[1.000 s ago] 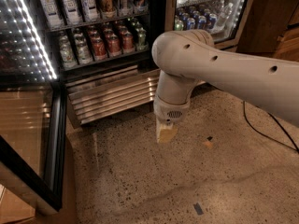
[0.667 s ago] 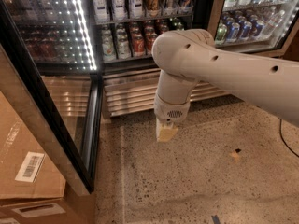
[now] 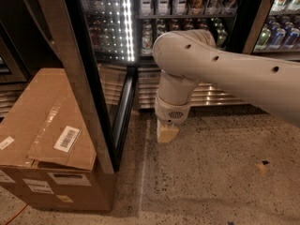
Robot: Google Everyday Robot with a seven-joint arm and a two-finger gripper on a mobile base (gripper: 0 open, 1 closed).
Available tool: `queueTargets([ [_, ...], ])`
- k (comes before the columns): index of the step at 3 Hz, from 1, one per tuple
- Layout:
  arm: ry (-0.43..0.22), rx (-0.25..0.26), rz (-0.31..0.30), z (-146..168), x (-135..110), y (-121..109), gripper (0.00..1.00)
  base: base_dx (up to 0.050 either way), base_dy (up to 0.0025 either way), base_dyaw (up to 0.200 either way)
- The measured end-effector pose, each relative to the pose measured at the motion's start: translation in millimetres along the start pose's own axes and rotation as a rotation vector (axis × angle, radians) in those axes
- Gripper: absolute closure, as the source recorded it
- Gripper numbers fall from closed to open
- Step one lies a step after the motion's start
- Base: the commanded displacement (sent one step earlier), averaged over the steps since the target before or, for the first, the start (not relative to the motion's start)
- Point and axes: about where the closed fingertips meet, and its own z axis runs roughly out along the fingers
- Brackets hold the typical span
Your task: Close left fridge door
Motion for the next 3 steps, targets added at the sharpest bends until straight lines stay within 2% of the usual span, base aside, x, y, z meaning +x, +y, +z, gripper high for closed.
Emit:
queueTargets([
  [2,0.000,0.000,0.000,0.0,0.0,0.0,1.00,-0.050,-0.00004,0.000],
  [3,0.000,0.000,0.000,0.0,0.0,0.0,1.00,0.000,0.00004,0.195],
])
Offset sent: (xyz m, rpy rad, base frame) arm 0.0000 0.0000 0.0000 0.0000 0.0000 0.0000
